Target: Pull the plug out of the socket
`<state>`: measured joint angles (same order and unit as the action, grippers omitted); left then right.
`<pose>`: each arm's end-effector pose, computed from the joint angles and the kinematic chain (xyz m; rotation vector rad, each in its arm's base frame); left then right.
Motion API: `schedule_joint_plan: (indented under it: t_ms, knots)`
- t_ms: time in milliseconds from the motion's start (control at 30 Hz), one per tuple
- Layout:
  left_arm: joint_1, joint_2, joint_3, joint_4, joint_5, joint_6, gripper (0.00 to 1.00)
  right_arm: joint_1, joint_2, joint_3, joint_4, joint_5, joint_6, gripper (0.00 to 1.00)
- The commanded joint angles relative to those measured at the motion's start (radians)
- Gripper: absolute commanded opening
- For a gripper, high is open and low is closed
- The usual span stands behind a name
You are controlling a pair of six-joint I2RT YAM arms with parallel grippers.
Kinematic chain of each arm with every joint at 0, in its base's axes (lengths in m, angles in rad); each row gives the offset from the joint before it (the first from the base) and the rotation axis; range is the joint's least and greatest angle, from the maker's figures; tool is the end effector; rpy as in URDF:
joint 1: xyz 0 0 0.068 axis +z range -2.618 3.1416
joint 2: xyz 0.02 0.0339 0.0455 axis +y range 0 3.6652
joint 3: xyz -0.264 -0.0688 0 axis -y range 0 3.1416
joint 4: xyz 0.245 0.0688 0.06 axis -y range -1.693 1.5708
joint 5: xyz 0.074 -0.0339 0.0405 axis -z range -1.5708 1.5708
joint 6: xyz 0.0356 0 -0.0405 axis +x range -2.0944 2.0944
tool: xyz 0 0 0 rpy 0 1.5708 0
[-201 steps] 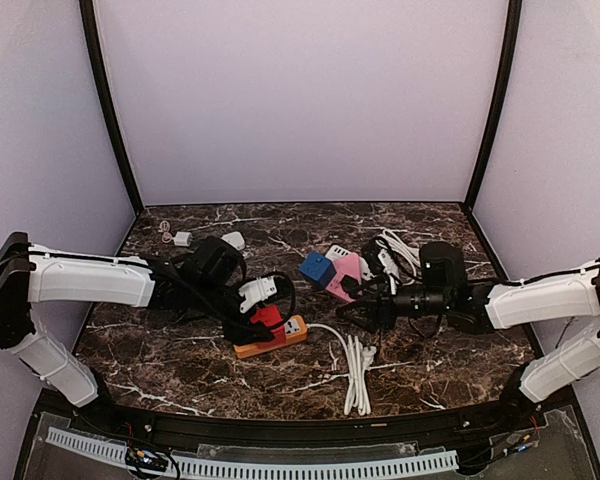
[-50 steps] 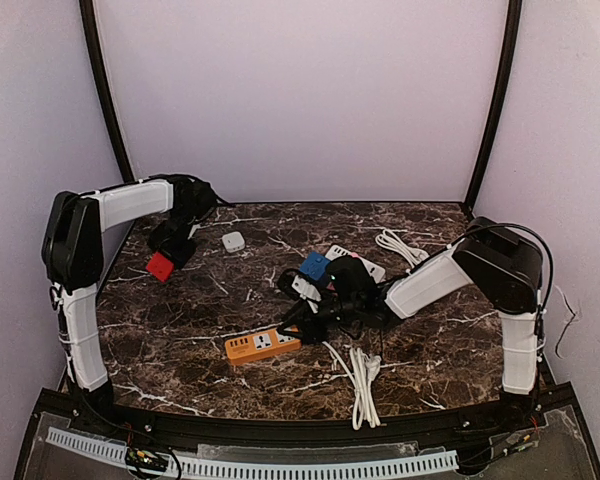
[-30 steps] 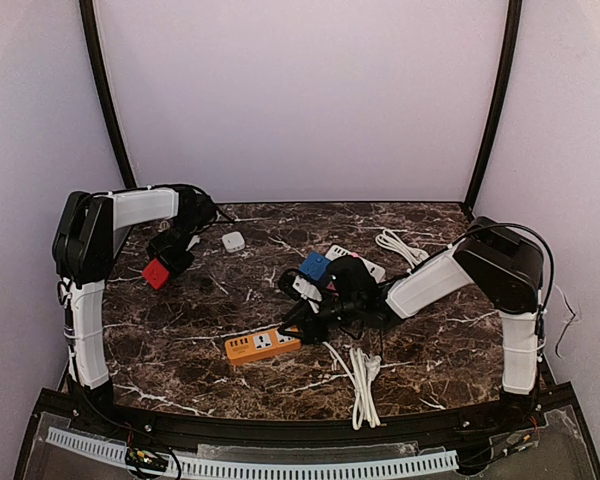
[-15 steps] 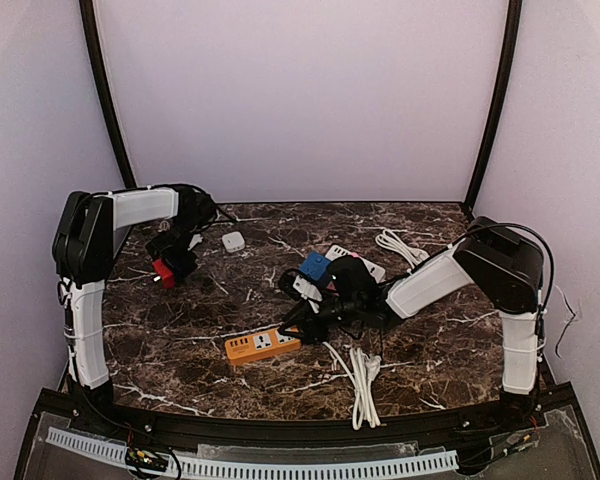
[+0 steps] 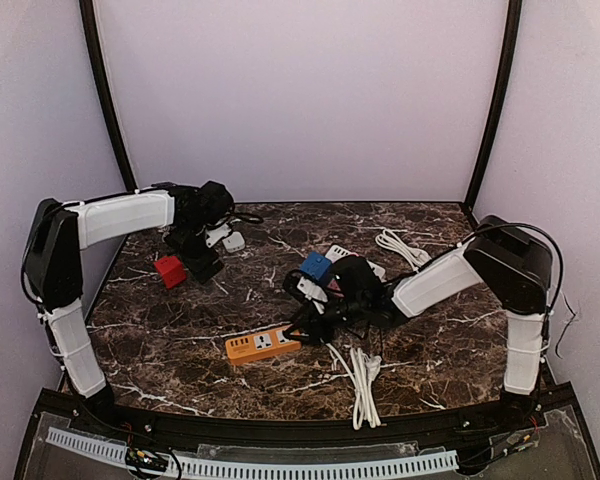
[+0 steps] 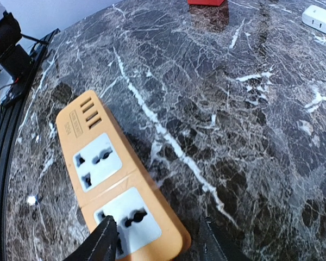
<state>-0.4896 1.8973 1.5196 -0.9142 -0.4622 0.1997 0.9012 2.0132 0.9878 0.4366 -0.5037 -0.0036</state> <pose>0.3461 -0.1664 0.2272 0.8418 2.6132 0.5833 0.2341 0.3234 0.1153 -1.2614 1.8876 1.0432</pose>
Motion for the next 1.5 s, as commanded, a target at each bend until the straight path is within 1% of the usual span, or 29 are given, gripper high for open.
schedule_joint_plan:
  t_ms: [0,100,267,367,467,567,733,900,1067,1233,1300,1400,1467]
  knots:
    - [-0.079,-0.198,-0.167,0.171,0.152,0.084,0.99,-0.017,-0.085,-0.039,-0.103,0.014,0.004,0.53]
    - [-0.138,-0.308,-0.248,0.258,0.230,0.134,0.99,-0.024,-0.141,-0.036,-0.121,0.017,0.004,0.61]
    - [-0.201,-0.477,-0.416,0.381,0.390,0.181,0.99,-0.045,-0.231,-0.031,-0.162,0.027,0.004,0.67]
    - [-0.247,-0.542,-0.499,0.403,0.448,0.202,0.99,-0.065,-0.311,-0.057,-0.164,0.026,0.021,0.69]
    - [-0.282,-0.567,-0.529,0.409,0.491,0.193,0.99,-0.090,-0.386,-0.090,-0.164,0.031,0.033,0.71]
    - [-0.329,-0.542,-0.542,0.411,0.487,0.179,0.99,-0.121,-0.451,-0.122,-0.164,0.044,0.035,0.72]
    - [-0.400,-0.406,-0.509,0.418,0.492,0.176,0.99,-0.183,-0.517,-0.169,-0.165,0.060,0.029,0.73]
    - [-0.431,-0.282,-0.461,0.416,0.491,0.193,0.99,-0.250,-0.562,-0.214,-0.161,0.044,0.033,0.74]
    - [-0.444,-0.226,-0.455,0.396,0.490,0.205,0.98,-0.289,-0.592,-0.236,-0.142,0.038,0.046,0.74]
    - [-0.454,-0.192,-0.457,0.382,0.475,0.207,0.92,-0.312,-0.597,-0.244,-0.130,0.029,0.053,0.74]
    - [-0.459,-0.177,-0.455,0.378,0.443,0.207,0.90,-0.317,-0.597,-0.245,-0.127,0.021,0.055,0.74]
    - [-0.458,-0.151,-0.438,0.365,0.431,0.206,0.87,-0.321,-0.599,-0.245,-0.124,0.016,0.057,0.74]
    - [-0.460,-0.142,-0.427,0.357,0.431,0.204,0.80,-0.322,-0.599,-0.248,-0.124,0.017,0.057,0.74]
